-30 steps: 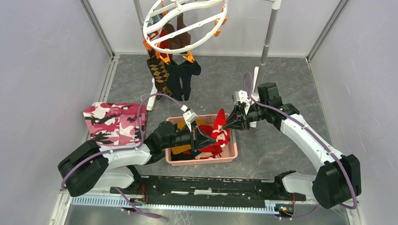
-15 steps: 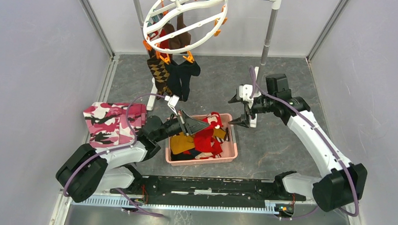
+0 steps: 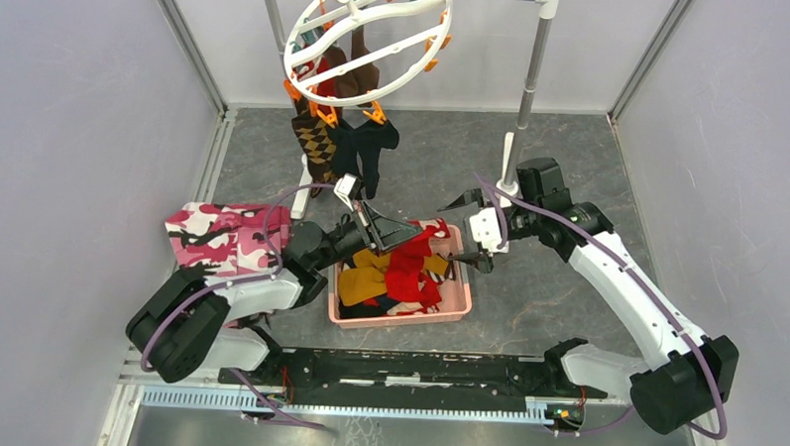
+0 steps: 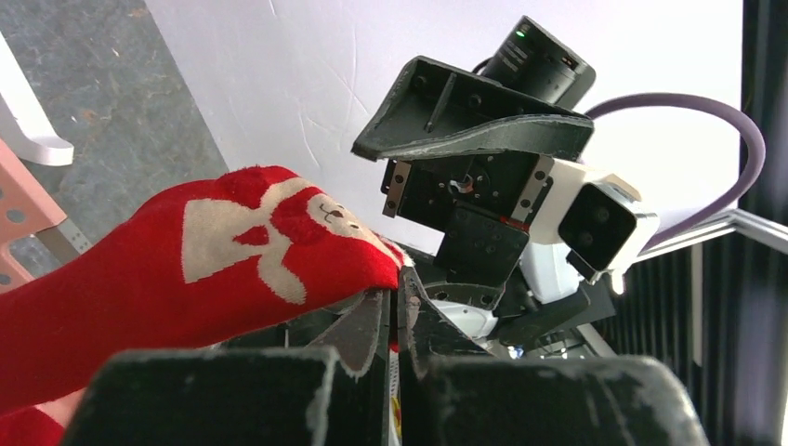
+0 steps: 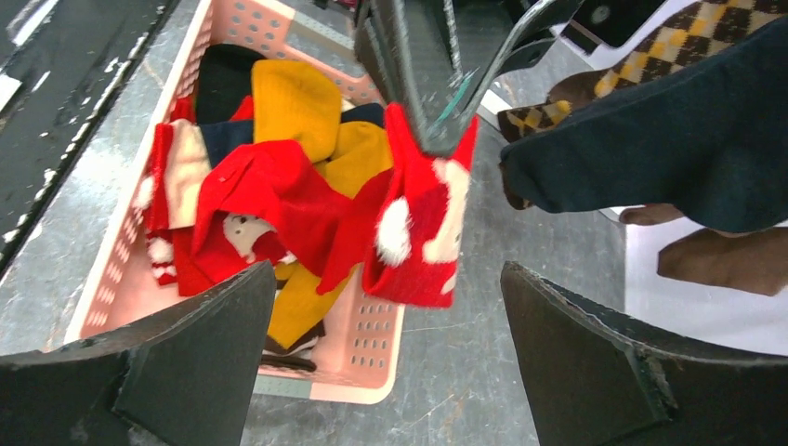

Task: Clip the socks to the hanger
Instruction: Pick up the sock from the bin.

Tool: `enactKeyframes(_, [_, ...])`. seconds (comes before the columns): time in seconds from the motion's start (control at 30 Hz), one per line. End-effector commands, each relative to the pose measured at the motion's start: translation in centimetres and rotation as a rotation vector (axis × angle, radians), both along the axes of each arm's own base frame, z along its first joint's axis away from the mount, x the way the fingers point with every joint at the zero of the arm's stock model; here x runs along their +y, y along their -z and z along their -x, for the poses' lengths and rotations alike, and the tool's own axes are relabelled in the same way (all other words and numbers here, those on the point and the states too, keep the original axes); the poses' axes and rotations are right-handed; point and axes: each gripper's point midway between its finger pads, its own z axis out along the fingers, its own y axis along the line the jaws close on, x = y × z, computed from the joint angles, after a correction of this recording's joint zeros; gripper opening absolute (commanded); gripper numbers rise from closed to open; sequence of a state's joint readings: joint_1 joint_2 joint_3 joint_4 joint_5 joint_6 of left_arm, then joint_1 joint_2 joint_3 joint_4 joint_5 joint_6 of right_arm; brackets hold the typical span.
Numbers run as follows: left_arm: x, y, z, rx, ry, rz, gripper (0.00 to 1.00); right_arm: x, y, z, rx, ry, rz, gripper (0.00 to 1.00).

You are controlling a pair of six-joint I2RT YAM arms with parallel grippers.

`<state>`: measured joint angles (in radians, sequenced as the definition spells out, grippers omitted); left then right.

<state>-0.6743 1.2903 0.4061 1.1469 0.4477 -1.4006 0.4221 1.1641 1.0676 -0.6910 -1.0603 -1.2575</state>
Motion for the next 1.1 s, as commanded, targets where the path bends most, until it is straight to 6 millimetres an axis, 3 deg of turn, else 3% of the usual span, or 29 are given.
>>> enactKeyframes(0.0, [-0.1,-3.2,-0.1,-0.002,0.038,0.121,0.02,1.1,-2.5,-2.3,-0.04,0.095,-0.035,0.97])
enactKeyframes(0.23, [-0.2,-3.6,-0.1,0.018,0.068,0.192,0.02,2.1,-1.5,-1.8,0.023,0.112,-0.037,0.69])
enactKeyframes(0.43, [-0.2,-3.7,-0.1,0.017,0.082,0.221,0.02,1.8,-1.8,-2.1,0.032,0.158,-0.04,0.26])
enactKeyframes(0.57, [-0.1,-3.8,0.0,-0.012,0.081,0.227,0.04,1.6,-2.0,-2.1,0.047,0.175,-0.04,0.09])
enactKeyframes(0.7, [-0.1,-2.9,0.3,-0.091,0.064,0.176,0.29,1.2,-2.2,-1.3,0.089,0.128,-0.036,0.0])
enactKeyframes(0.77, [0.1,-2.1,0.5,-0.144,0.051,0.135,0.44,0.8,-2.2,-1.2,0.11,0.115,-0.033,0.0])
enactKeyframes(0.83, [0.6,-0.7,0.7,-0.19,0.033,0.072,0.52,0.4,-1.8,-1.2,0.139,0.109,-0.035,0.0])
enactKeyframes(1.07, [1.9,3.7,1.5,-0.585,-0.033,-0.285,0.7,0.3,-0.6,-1.4,0.23,0.092,-0.019,0.0])
